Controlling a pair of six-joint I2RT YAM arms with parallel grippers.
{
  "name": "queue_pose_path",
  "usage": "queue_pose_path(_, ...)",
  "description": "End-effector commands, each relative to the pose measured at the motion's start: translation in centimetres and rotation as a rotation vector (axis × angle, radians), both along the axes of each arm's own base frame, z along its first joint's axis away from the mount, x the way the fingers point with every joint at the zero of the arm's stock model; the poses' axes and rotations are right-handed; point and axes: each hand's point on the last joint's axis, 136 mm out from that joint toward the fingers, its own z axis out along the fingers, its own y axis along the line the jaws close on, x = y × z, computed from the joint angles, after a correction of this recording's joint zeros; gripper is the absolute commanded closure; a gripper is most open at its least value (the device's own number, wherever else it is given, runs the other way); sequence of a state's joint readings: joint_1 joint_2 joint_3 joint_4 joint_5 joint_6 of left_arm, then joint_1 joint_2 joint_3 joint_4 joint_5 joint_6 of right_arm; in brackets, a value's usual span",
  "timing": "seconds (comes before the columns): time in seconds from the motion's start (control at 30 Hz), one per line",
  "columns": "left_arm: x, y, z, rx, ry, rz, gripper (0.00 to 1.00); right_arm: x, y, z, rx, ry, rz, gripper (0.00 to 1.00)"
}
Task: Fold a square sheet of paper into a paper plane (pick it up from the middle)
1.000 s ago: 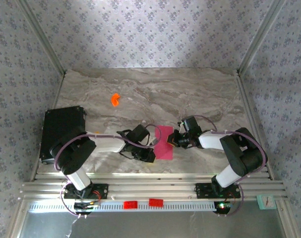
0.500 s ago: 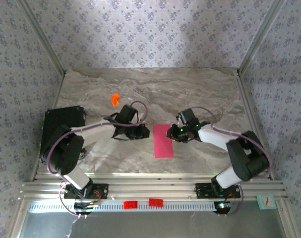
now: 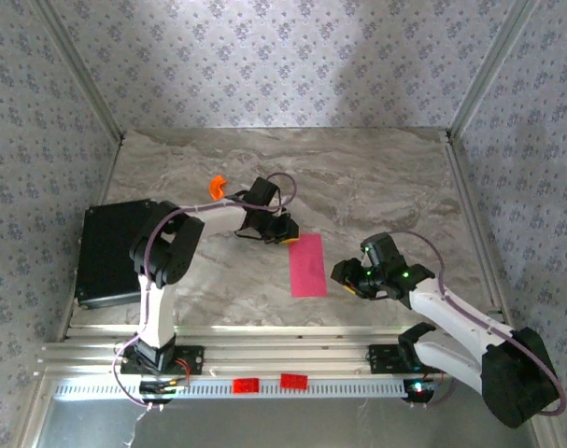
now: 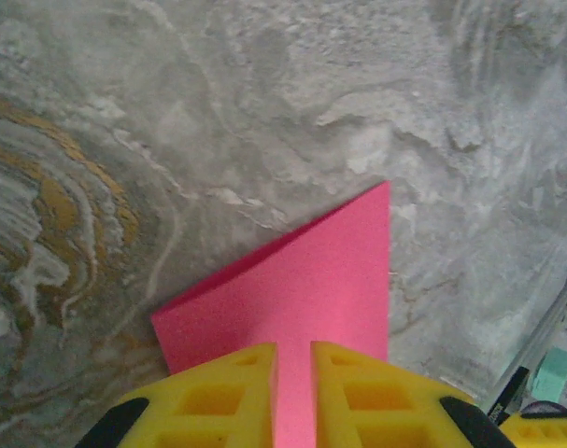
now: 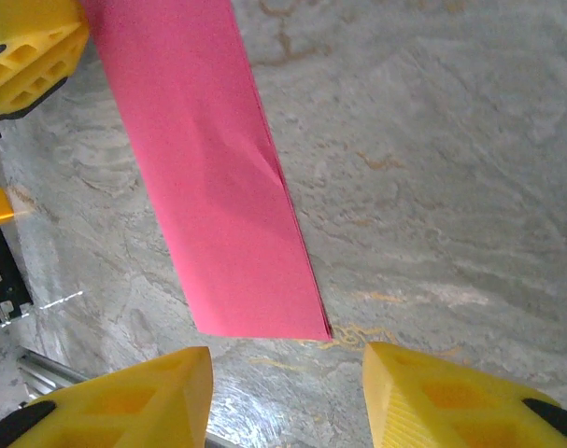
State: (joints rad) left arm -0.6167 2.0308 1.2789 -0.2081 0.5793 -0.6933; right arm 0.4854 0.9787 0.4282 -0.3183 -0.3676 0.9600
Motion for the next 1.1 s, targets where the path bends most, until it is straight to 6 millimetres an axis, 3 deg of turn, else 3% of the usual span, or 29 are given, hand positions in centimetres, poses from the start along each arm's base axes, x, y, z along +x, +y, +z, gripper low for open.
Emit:
queue_pose_path(0.0,-0.1,0.5,-0.4,0.034,0.028,-0.004,0.83,-0.7,0.8,-0.1,0.048,0.06,0.0,0.52)
queue_pose_path(0.43,-2.5,2.7,-4.8,0.104,0.102,-0.012,0.83,-0.8,3.4,-2.0,0.071,0.155,0.089,0.47)
queue_pose_path(0.9,-3.0,3.0,-5.3,0.115,0.116,-0.016,0.83,0.1,4.4,-2.8,0.112,0.165,0.1,0.49)
queue_pose_path(1.07,-2.9,2.9,-5.3,0.113,0.114,-0.02,0.83,0.5,4.5,-2.3,0.12,0.142,0.1,0.61)
